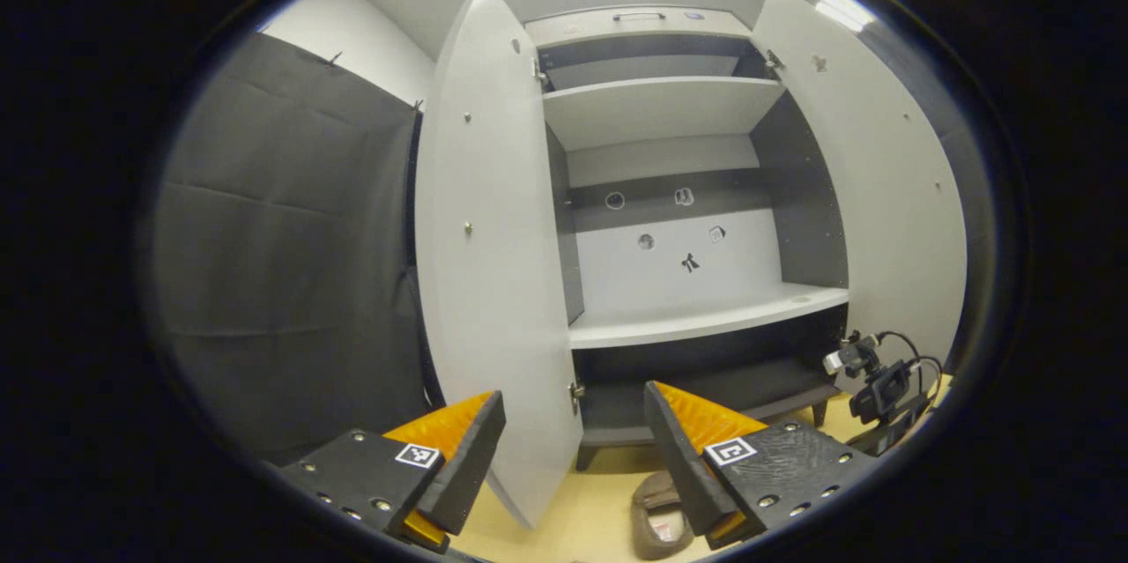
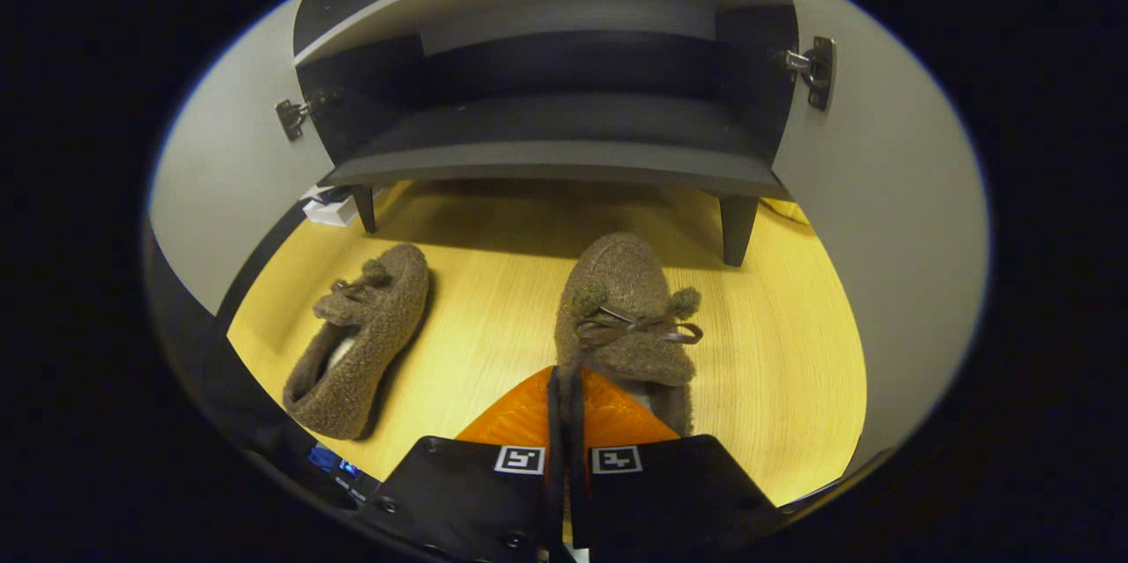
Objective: Grab one shoe with the right hand and put it into the shoe cabinet, grab the other shoe with the left hand and put it into the shoe cabinet; then close the right door with the right hand and the left door with the left hand.
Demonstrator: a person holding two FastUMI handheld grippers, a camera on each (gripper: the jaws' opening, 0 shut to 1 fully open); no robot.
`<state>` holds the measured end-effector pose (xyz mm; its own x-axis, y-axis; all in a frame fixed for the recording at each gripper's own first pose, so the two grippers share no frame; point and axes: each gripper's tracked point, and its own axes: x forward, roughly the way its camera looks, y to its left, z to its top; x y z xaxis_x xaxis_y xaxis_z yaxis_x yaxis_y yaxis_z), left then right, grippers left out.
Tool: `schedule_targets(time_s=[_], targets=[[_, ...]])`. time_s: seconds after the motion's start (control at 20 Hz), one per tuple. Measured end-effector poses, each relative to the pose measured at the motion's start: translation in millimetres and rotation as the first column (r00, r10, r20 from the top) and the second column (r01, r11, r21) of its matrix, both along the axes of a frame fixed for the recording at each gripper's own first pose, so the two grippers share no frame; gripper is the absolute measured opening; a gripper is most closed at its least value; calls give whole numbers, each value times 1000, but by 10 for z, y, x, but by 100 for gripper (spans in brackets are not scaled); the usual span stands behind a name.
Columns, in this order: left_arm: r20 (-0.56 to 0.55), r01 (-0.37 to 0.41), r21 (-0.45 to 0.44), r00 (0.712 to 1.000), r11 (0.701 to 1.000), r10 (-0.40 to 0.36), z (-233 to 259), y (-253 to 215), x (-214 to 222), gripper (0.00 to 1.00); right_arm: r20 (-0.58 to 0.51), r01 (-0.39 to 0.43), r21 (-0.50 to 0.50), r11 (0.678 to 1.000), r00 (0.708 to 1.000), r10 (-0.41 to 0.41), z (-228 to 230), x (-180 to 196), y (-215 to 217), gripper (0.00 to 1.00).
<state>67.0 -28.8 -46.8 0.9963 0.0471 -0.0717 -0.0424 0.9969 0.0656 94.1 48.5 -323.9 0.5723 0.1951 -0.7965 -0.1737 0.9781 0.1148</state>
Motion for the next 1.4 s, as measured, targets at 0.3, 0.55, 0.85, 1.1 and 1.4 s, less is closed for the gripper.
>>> schedule_targets(time_s=[0.3, 0.55, 0.85, 1.1, 1.4], targets=[[0, 36, 5, 999, 999, -36, -9, -154, 16, 100, 102, -9, 41, 999, 995, 5, 598, 114, 37, 5], [-2, 53, -10, 999, 999, -53, -37, -261, 53, 92, 188, -31, 105, 994, 982, 11, 1252, 172, 97, 5], [2, 87, -4, 996, 996, -87, -65, -431, 162, 100, 328, -75, 108, 991, 944, 36, 1985, 378, 106, 5], [13, 107, -1, 994, 994, -107, -61, -518, 261, 100, 445, -98, 146, 984, 895, 23, 2597, 673, 183, 5], [6, 106, -9, 994, 994, -106, -120, -509, 342, 92, 543, -88, 127, 988, 839, 5, 2997, 1219, 208, 5]])
